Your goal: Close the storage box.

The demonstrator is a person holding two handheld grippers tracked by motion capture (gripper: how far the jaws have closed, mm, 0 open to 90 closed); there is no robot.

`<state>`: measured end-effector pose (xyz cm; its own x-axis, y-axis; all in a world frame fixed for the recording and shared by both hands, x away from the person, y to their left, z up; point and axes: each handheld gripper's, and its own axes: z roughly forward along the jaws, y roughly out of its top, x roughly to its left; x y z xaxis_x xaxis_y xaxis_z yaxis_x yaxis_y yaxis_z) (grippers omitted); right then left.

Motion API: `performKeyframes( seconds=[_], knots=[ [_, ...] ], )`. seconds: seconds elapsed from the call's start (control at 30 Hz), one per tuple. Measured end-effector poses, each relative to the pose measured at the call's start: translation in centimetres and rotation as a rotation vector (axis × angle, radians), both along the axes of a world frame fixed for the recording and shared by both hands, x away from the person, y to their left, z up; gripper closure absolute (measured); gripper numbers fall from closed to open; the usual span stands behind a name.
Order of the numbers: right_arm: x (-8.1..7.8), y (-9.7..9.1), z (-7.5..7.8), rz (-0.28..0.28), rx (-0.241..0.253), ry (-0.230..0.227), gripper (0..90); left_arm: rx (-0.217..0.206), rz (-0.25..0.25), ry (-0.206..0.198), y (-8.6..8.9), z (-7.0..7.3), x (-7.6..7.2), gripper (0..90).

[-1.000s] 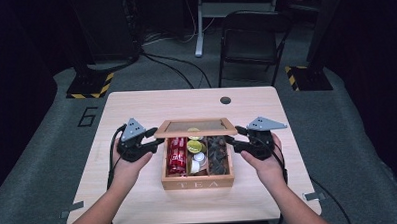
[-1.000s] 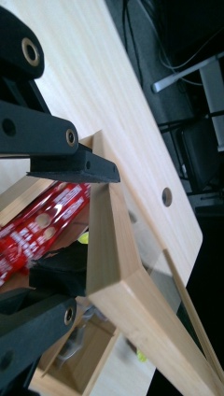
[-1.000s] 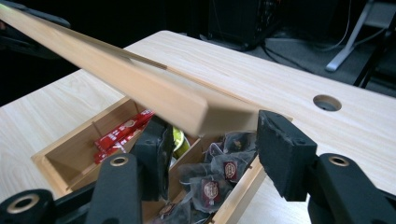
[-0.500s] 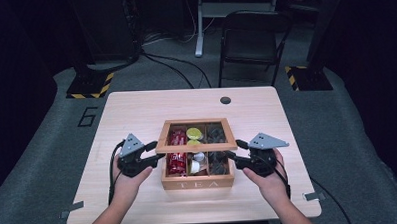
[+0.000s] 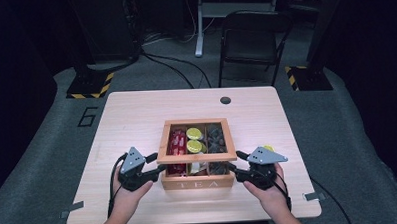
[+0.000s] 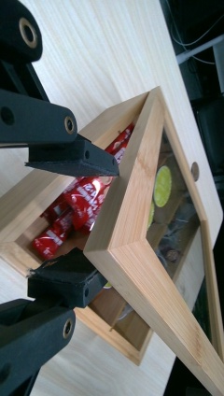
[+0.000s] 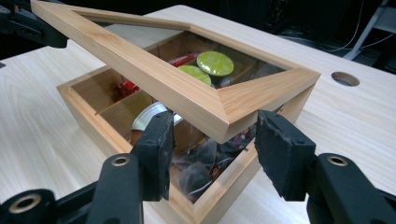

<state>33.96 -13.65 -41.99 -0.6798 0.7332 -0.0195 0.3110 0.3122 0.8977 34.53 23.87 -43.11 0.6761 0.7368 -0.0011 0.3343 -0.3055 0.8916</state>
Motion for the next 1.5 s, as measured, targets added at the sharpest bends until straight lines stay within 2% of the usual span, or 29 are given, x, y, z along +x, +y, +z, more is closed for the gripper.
performKeyframes(
  seconds=[0.17,0.2,0.3,0.33,0.37,0.53,0.57,0.63,0.77,0.97,1.1,1.27,1.3,1.33,1.4,1.47,1.5],
  knots=[
    [-0.3,0.0,-0.4,0.003,-0.005,0.002,46.7,-0.006,0.004,0.006,-0.1,-0.5,-0.3,51.6],
    [-0.4,-0.1,-0.4,0.001,0.014,0.001,47.4,0.018,0.001,0.01,-0.2,-0.7,-0.5,51.4],
    [-0.5,-0.2,-0.3,0.005,0.035,0.004,48.3,0.025,-0.002,0.01,-0.2,-1.0,-0.7,51.5],
    [-0.4,-0.1,-0.3,0.013,0.045,0.009,48.2,0.011,0.001,0.011,-0.2,-1.2,-0.7,51.7],
    [-0.4,0.0,-0.5,0.004,0.028,0.009,48.1,-0.004,0.006,0.014,-0.1,-1.3,-0.8,51.9],
    [-0.7,-0.1,-0.9,0.007,0.014,0.009,46.8,-0.027,-0.002,0.035,-0.1,-1.9,-0.9,53.2],
    [-0.8,0.0,-1.2,0.007,-0.009,0.009,45.9,-0.021,-0.007,0.037,-0.1,-1.9,-0.9,53.3],
    [-0.9,-0.1,-1.4,0.009,-0.026,0.014,44.9,-0.024,-0.001,0.036,-0.2,-2.1,-1.0,53.3],
    [-0.9,0.0,-1.8,0.006,-0.042,0.026,44.5,-0.029,0.003,0.035,-0.4,-2.4,-1.1,53.1],
    [-1.0,0.1,-2.7,-0.002,-0.054,0.039,44.5,-0.017,0.002,0.032,-0.4,-2.9,-1.3,52.7],
    [-1.1,0.1,-2.9,0.011,-0.032,0.042,43.6,0.003,-0.009,0.046,-0.4,-3.3,-1.5,52.6],
    [-1.2,0.1,-3.0,0.025,-0.045,0.03,42.5,0.043,-0.006,0.05,-0.5,-3.8,-1.9,52.0],
    [-1.2,0.1,-3.1,0.027,-0.049,0.03,42.4,0.073,-0.023,0.066,-0.4,-3.8,-1.9,51.3],
    [-1.3,0.0,-3.1,0.029,-0.051,0.028,42.4,0.08,-0.029,0.088,-0.5,-3.9,-1.9,49.3],
    [-1.3,-0.1,-3.0,0.027,-0.046,0.027,42.0,0.074,-0.033,0.095,-0.5,-4.2,-2.0,40.6],
    [-1.4,-0.3,-3.0,0.028,-0.044,0.027,41.7,0.049,-0.027,0.09,-0.3,-3.9,-2.1,39.8],
    [-1.4,-0.4,-3.0,0.021,-0.039,0.031,41.5,0.04,-0.016,0.084,-0.2,-3.7,-2.1,36.3]
  ],
)
